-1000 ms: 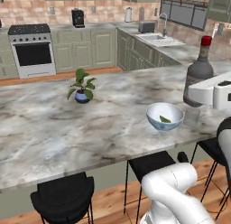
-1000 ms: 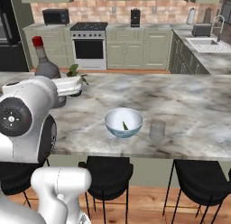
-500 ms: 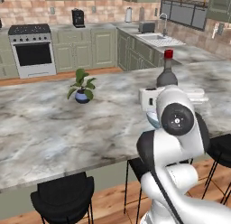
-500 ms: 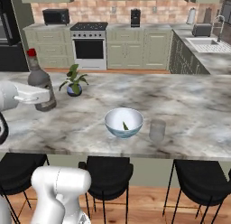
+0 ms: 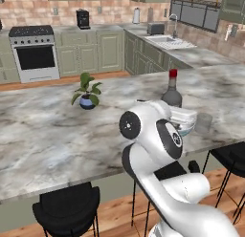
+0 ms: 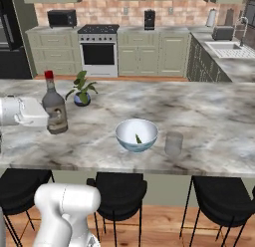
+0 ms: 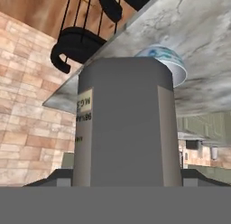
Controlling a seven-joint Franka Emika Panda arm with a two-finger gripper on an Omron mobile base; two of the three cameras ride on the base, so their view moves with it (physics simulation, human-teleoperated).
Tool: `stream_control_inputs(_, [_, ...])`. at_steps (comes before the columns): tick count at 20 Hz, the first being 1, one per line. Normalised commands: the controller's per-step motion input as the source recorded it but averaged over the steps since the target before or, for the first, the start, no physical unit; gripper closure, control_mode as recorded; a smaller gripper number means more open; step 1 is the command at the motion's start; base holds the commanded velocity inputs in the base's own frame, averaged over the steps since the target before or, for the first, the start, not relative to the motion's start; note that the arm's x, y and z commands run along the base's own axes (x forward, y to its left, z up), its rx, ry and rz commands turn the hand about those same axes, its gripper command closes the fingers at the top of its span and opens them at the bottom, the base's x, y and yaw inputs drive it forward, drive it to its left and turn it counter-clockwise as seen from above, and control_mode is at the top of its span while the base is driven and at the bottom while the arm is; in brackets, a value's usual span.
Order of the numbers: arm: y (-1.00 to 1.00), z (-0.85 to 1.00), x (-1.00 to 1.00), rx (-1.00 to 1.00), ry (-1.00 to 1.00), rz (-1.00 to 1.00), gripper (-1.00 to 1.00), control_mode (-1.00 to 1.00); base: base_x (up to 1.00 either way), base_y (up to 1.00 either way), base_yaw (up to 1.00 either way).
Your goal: There is a bowl on the dining counter. Grab a lemon wedge from the fridge and place it in the bowl. Then get the liquor bottle and glass cup from the cabinet and place them next to the bowl.
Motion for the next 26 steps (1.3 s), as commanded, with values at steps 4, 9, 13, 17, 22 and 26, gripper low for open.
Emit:
stream_control_inputs(4, [-0.05, -0.51, 0.47, 0.03, 0.00, -0.06, 1.00, -1.00, 0.00, 0.00, 0.00])
stream_control_inputs(9, [-0.27, -0.41, 0.45, 0.08, 0.00, -0.01, 1.00, -1.00, 0.00, 0.00, 0.00])
stream_control_inputs(13, [-0.26, -0.65, 0.20, 0.07, -0.02, 0.02, 1.00, -1.00, 0.00, 0.00, 0.00])
stream_control_inputs(17, [-0.02, -0.74, 0.21, 0.02, -0.01, 0.05, 1.00, -1.00, 0.00, 0.00, 0.00])
stream_control_inputs(22, [0.00, -0.53, 0.49, 0.00, 0.00, 0.01, 1.00, -1.00, 0.00, 0.00, 0.00])
stream_control_inputs(26, [0.00, -0.40, 0.64, 0.00, 0.00, 0.00, 1.00, -1.00, 0.00, 0.00, 0.00])
